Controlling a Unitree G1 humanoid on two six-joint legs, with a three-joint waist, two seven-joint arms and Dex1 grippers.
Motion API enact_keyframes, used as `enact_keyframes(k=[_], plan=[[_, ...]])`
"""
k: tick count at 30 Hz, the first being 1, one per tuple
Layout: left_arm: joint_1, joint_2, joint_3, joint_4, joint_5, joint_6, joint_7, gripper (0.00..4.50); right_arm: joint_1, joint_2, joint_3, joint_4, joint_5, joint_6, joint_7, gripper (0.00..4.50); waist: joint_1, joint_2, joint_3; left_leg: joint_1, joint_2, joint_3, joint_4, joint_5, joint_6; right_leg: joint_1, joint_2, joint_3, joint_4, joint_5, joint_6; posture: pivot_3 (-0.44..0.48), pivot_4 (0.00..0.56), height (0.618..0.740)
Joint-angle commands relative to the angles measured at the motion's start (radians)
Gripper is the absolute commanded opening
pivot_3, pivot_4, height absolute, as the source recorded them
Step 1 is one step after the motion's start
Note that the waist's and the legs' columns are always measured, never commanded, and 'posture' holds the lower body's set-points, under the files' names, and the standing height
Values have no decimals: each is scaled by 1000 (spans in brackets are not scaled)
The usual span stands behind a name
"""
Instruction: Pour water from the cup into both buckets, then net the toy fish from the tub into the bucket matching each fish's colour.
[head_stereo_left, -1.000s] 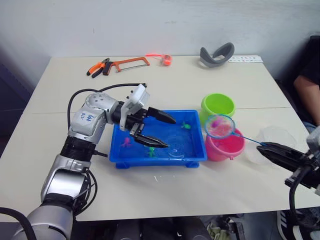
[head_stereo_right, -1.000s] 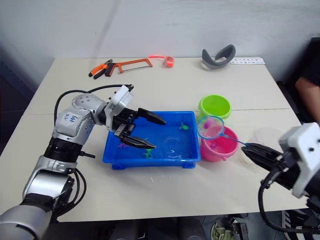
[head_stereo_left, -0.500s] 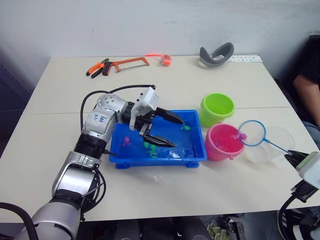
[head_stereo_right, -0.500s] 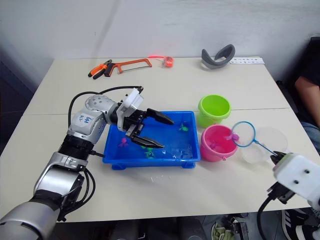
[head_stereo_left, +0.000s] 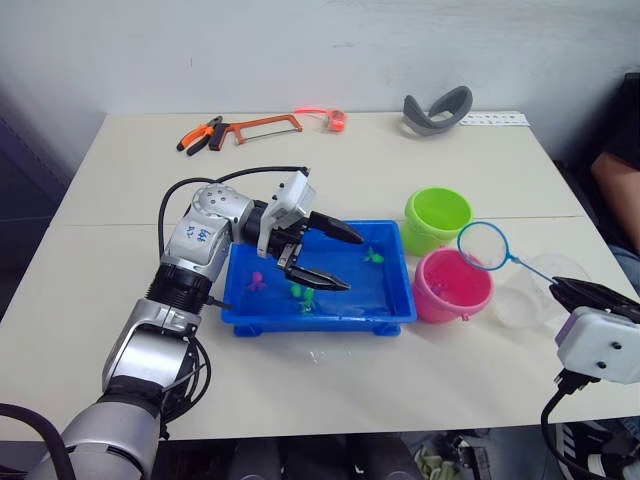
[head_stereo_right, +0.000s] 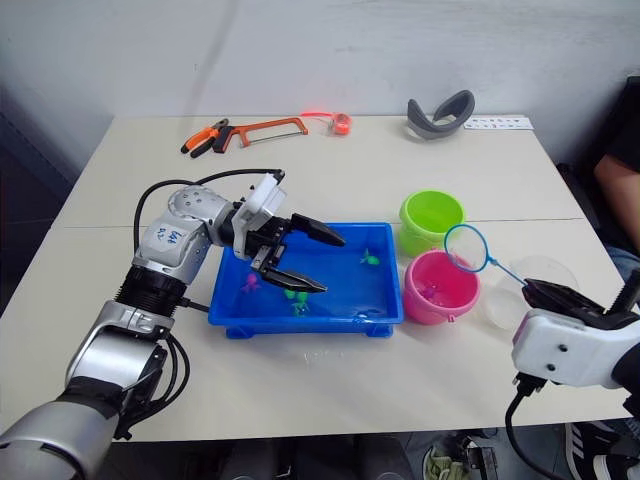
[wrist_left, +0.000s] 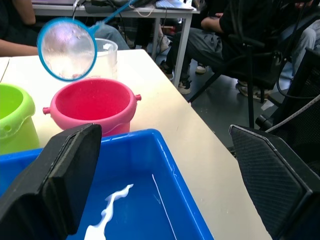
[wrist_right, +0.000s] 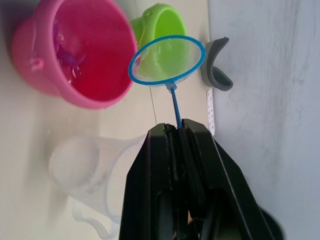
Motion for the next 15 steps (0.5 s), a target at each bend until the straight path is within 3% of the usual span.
enact_keyframes(k=[1,5,8,15], plan=[[7,35,10,-4,22,-19,-12,4452,-138,24,14,-73,292,273,-22,0,-5,0,0,1,1,0,0,0,0,0,0,0,1,0,0,0,150,740],[20,92,19,8,35,-10,-30,4452,-321,1,103,-84,533,486,-77,0,-8,0,0,5,2,1,0,1,-1,2,1,1,4,0,-1,0,150,740],[52,203,34,9,62,-8,-47,4452,-507,-28,318,-48,663,578,-85,0,-12,0,0,7,2,1,-1,1,-2,3,1,2,5,-1,-2,0,150,740],[178,415,106,-66,77,6,-3,4452,-791,2,773,149,561,535,-59,0,-12,0,0,7,2,0,-3,0,0,2,-2,1,4,-3,-6,0,150,740]])
